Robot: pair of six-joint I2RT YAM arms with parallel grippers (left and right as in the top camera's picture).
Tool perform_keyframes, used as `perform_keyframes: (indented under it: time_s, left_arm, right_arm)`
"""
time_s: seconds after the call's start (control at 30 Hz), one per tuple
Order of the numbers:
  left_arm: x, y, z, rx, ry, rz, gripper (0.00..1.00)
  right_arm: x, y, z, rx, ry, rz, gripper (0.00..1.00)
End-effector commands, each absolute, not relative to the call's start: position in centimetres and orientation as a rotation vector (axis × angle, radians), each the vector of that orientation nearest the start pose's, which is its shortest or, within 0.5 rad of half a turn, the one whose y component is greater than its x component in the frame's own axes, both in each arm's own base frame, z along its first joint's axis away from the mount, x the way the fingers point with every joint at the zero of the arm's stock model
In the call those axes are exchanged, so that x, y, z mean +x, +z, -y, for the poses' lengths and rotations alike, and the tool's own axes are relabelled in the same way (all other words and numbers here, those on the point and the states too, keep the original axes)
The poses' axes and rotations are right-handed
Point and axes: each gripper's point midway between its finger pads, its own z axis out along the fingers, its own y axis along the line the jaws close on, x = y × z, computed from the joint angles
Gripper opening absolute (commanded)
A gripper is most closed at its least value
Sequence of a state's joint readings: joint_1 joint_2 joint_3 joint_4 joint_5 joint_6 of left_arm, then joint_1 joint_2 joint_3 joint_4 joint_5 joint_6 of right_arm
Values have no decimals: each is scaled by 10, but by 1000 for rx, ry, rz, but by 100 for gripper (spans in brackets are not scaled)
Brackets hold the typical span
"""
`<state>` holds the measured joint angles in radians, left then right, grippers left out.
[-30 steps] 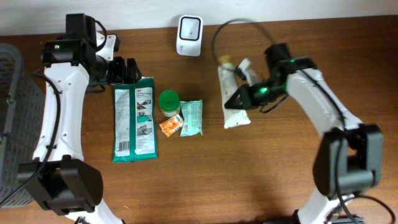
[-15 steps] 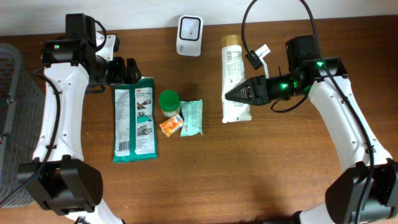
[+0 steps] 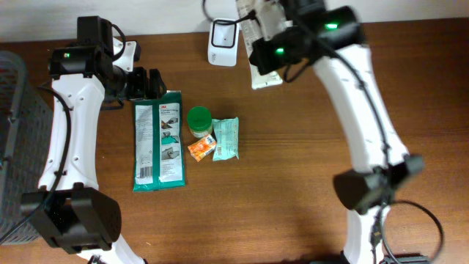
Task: Scan the item barcode
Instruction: 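Lift the white tube and hold its barcode over the white scanner, then carry the white tube right and place it on the table's right side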
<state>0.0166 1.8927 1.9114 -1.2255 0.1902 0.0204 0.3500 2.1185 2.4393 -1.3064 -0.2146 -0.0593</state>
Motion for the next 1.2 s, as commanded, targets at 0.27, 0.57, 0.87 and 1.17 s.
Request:
perform_keyframes:
  time_s: [0.27, 0.57, 0.87, 1.17]
  left_arm:
    - [436, 201, 23, 71, -252, -2760, 99]
    - [436, 201, 23, 71, -252, -2760, 99]
    - [436, 201, 23, 71, -252, -2760, 99]
    - [436, 201, 23, 72, -252, -2760, 99]
  right_arm:
    - [606, 170, -199, -604, -530, -2213, 4]
    - [630, 120, -192, -711, -747, -2157, 4]
    - [631, 121, -192, -712, -748, -2150, 4]
    - [627, 142, -201, -658, -621, -2154, 4]
